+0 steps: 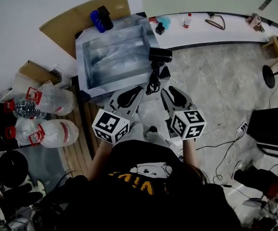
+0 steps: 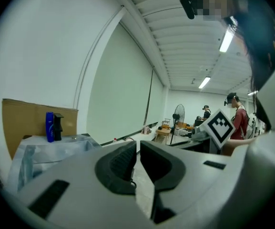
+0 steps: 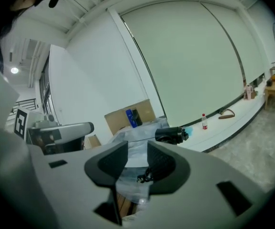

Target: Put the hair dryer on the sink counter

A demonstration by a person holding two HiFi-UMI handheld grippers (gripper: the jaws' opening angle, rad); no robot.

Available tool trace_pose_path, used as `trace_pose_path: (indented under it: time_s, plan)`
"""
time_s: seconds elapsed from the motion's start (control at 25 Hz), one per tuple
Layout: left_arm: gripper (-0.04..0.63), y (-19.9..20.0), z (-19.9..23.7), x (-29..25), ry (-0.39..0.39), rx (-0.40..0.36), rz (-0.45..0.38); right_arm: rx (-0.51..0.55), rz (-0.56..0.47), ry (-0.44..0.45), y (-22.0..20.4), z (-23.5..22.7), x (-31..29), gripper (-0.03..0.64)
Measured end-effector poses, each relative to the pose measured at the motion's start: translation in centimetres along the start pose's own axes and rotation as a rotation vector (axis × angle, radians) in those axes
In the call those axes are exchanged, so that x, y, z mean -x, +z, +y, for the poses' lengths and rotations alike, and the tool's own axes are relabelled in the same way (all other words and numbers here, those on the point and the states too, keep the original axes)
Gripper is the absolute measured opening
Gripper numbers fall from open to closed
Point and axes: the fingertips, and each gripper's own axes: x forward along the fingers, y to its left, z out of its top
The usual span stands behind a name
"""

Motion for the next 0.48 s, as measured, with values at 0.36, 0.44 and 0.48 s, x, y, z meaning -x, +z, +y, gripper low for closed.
trace_pose_path:
  time_s: [0.36, 0.44, 0.48]
  plan:
    - [0.026, -0.3, -1.4, 2.7, 0.071, -0.004, 0.008, -0.005, -0.005, 0.067, -0.3, 1.4, 1.3, 0.095]
    - [0.026, -0.2, -1.4, 2.9, 0.075, -0.005, 0.006, -0.002, -0.003, 0.073, -0.4, 1.7, 1.4, 0.083]
    - [0.026, -0.1, -1.4, 3.0, 0.077, -0.006, 0.001, 0.001, 0.000, 0.077, -0.4, 1.9, 1.3, 0.078]
